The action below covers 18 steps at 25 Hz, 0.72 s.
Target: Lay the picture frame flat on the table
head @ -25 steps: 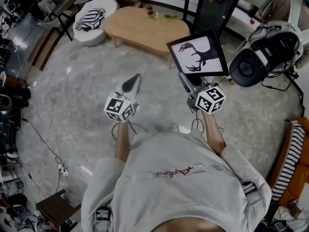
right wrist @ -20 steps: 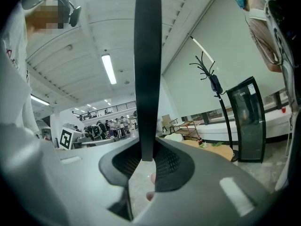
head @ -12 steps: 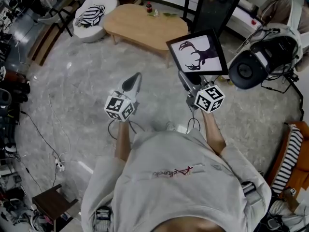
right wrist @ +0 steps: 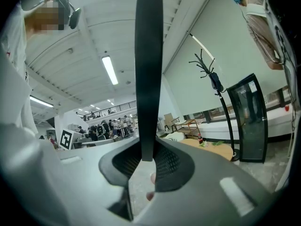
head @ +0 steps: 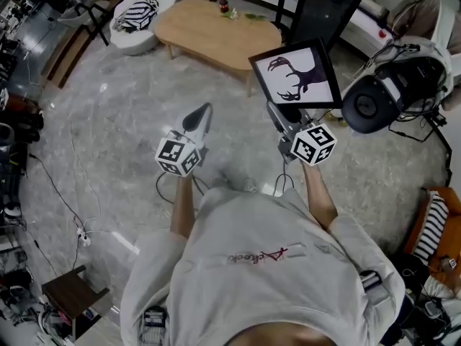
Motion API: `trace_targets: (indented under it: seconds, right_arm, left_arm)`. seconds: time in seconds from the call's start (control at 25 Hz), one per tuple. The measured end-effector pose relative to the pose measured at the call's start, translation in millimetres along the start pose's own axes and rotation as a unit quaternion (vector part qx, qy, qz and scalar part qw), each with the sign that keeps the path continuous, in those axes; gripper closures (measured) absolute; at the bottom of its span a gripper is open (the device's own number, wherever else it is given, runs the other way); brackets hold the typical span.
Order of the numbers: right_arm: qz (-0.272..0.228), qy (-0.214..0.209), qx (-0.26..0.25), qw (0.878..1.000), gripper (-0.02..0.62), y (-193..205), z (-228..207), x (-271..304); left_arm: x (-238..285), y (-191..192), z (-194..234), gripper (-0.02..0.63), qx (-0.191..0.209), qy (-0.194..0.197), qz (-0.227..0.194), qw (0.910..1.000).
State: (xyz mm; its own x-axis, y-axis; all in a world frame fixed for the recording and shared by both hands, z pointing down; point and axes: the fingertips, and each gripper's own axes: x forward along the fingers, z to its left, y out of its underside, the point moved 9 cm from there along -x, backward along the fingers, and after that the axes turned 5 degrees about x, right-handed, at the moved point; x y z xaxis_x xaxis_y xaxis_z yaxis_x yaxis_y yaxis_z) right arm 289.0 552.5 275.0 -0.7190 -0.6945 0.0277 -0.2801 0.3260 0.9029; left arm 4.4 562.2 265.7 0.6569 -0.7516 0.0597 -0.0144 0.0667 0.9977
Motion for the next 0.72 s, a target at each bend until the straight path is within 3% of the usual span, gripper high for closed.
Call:
trace_targets:
  seconds: [0.32, 0.72]
  right_arm:
    - [0.006, -0.005, -0.001, 1.000, 0.523, 1.5, -7.6, 17.0]
    - [0.000, 0.000, -0.011, 1.000, 0.523, -11.2, -38.1, 73.2]
  left_arm:
    - [5.8, 8.8, 10.9, 0.606, -0.010, -0.004, 0.001, 0.9999]
    - [44.7, 13.8, 70.2, 0.606, -0.015, 0.006, -0.002, 0.9999]
